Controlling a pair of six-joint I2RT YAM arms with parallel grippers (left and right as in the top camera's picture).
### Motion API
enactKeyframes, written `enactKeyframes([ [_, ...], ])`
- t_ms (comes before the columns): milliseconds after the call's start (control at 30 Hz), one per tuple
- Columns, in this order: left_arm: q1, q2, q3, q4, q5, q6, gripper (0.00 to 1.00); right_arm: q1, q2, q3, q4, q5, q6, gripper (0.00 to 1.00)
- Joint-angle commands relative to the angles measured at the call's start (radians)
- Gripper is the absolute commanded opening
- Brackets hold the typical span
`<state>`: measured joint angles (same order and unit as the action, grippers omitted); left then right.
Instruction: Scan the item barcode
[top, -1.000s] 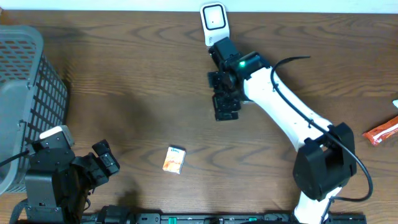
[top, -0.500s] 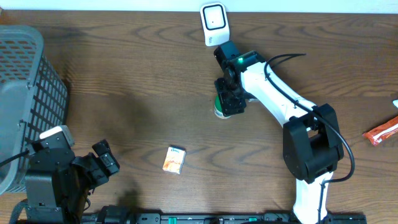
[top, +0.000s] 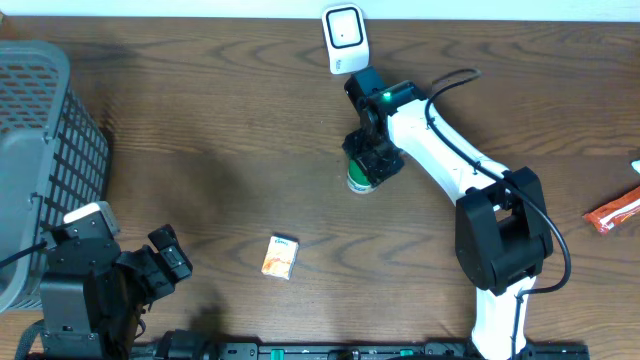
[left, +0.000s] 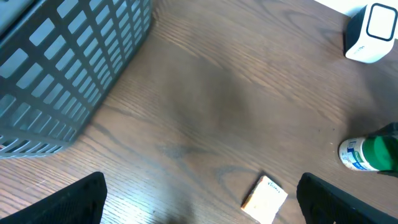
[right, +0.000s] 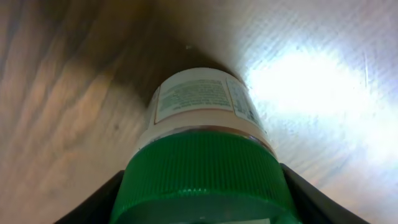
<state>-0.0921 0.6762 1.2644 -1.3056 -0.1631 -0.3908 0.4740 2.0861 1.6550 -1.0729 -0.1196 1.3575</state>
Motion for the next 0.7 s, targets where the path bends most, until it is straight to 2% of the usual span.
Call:
enactKeyframes([
  [0,0.005,0.002,-0.002,-0.003,-0.003,0.013,0.98,-0.011,0.006,0.019,0.017,0.024,-0.52,0.43],
  [67,0.005,0.002,-0.002,-0.003,-0.003,0.013,0.98,-0.013,0.005,0.028,-0.008,-0.002,-0.801,0.43],
  [167,0.005,0.002,-0.002,-0.003,-0.003,0.013,0.98,-0.013,0.005,0.05,-0.096,0.015,-1.138,0.56],
  [233,0.005,0.002,-0.002,-0.003,-0.003,0.013,0.98,-0.012,0.005,0.063,-0.158,0.049,-1.283,0.74],
  [300,0.005,0.002,-0.002,-0.003,-0.003,0.013,0.98,-0.01,0.005,0.081,-0.22,0.096,-1.351,0.99],
  [433,0.005,0.002,-0.002,-0.003,-0.003,0.013,0.98,-0.006,0.005,0.153,-0.323,0.144,-1.355,0.99],
  [500,0.005,0.002,-0.002,-0.003,-0.003,0.013,0.98,-0.002,0.004,0.214,-0.367,0.144,-1.312,0.99],
  [567,0.005,0.002,-0.002,-0.003,-0.003,0.013,0.98,0.0,0.004,0.286,-0.411,0.144,-1.173,0.99],
  [667,0.005,0.002,-0.002,-0.003,-0.003,0.013,0.98,0.0,0.004,0.376,-0.501,0.112,-0.859,0.99],
])
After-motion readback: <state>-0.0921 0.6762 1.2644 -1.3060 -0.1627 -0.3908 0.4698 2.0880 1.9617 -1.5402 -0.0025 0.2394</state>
